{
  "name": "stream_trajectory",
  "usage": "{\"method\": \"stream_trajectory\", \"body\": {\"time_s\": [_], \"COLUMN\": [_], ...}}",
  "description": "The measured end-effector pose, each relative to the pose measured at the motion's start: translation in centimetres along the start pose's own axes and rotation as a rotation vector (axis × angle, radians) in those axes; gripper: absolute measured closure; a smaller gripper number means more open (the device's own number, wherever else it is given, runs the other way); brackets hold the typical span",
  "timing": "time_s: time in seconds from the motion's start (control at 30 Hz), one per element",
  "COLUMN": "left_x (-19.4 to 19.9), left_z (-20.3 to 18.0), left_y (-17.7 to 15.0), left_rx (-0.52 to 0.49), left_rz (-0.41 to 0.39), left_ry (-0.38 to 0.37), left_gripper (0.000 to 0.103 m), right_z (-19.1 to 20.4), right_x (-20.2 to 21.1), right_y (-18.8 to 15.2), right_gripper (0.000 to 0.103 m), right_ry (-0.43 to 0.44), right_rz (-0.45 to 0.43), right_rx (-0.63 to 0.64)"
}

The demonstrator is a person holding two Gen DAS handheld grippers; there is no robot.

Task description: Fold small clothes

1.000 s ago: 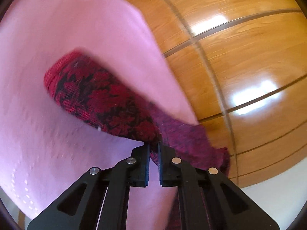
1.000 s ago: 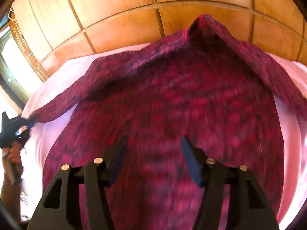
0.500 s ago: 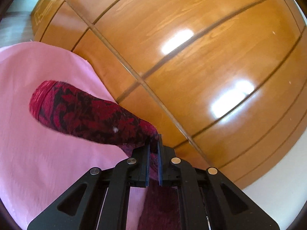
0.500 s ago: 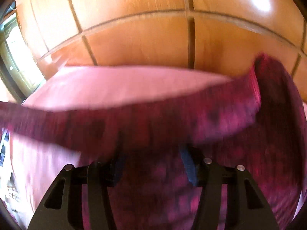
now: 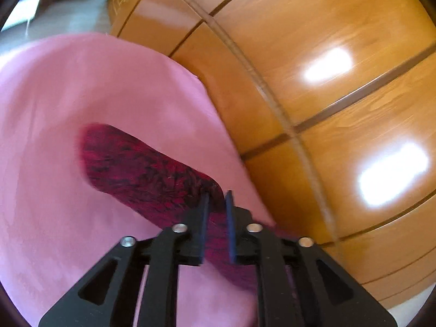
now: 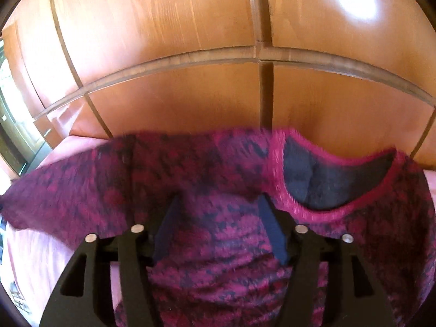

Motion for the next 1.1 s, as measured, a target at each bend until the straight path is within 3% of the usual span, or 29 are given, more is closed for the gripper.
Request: {"method": "stream_trajectory", "body": {"time_s": [0.03, 0.07, 0.1, 0.2, 0.37, 0.53, 0.6, 0.83, 0.87, 0.9, 0.93, 1.1], "left_x": [-0.2, -0.3, -0.1, 0.5, 0.0, -2.2, -3.8, -8.7, -9.3, -9.8, -10.3, -8.0], "left_z": [0.4, 1.2, 2.1, 4.5, 8.1, 7.4, 6.4, 4.5, 4.3, 4.0, 3.8, 4.0], "left_y": [0.3, 0.7, 1.0, 1.2, -0.3, -1.4, -1.5, -1.1, -0.9, -0.8, -0.7, -0.2], "left_rx": [0.001, 0.009, 0.027, 0.052, 0.077, 0.081, 0.077, 0.102, 0.104, 0.085, 0.055, 0.023], "left_rz": [-0.008, -0.018, -0.036, -0.052, 0.027, 0.094, 0.114, 0.139, 0.132, 0.134, 0.135, 0.032], "left_ry": [0.028, 0.034, 0.043, 0.083, 0.094, 0.030, 0.037, -0.001, 0.003, 0.005, 0.037, 0.045], "left_gripper": [0.072, 0.056, 0.050, 0.050, 0.050, 0.050, 0.050, 0.050, 0.057, 0.092, 0.094, 0.095], "right_z": [-0.3, -0.4, -0.6, -1.0, -0.7, 1.0, 1.7, 3.3, 3.3, 3.3, 3.4, 4.0], "right_x": [0.5, 0.9, 1.5, 2.4, 5.1, 7.6, 8.1, 7.2, 6.9, 6.7, 6.5, 5.8], "right_y": [-0.9, -1.6, -2.7, -5.4, -10.2, -14.0, -15.5, -16.2, -16.3, -16.4, -16.3, -16.4], "right_gripper": [0.040, 0.038, 0.035, 0.035, 0.029, 0.026, 0.026, 0.024, 0.024, 0.023, 0.021, 0.019], "right_ry": [0.006, 0.010, 0.014, 0.047, 0.106, 0.128, 0.127, 0.113, 0.113, 0.113, 0.113, 0.112], "right_rz": [0.003, 0.003, 0.003, 0.027, 0.056, 0.059, 0.070, 0.081, 0.088, 0.093, 0.094, 0.098], "right_rx": [0.002, 0.006, 0.009, -0.007, -0.037, 0.003, 0.030, 0.069, 0.065, 0.067, 0.071, 0.090]}}
Point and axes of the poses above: each gripper's, at about its wrist camera, not at the fingertips, and x roughly against the way its jaws point, z to its left, y to its top, the point moved 2 cm from there along -x, roughly the way its jaws point, and after that the axes turned 3 degrees about -y, right-handed, at the moved point
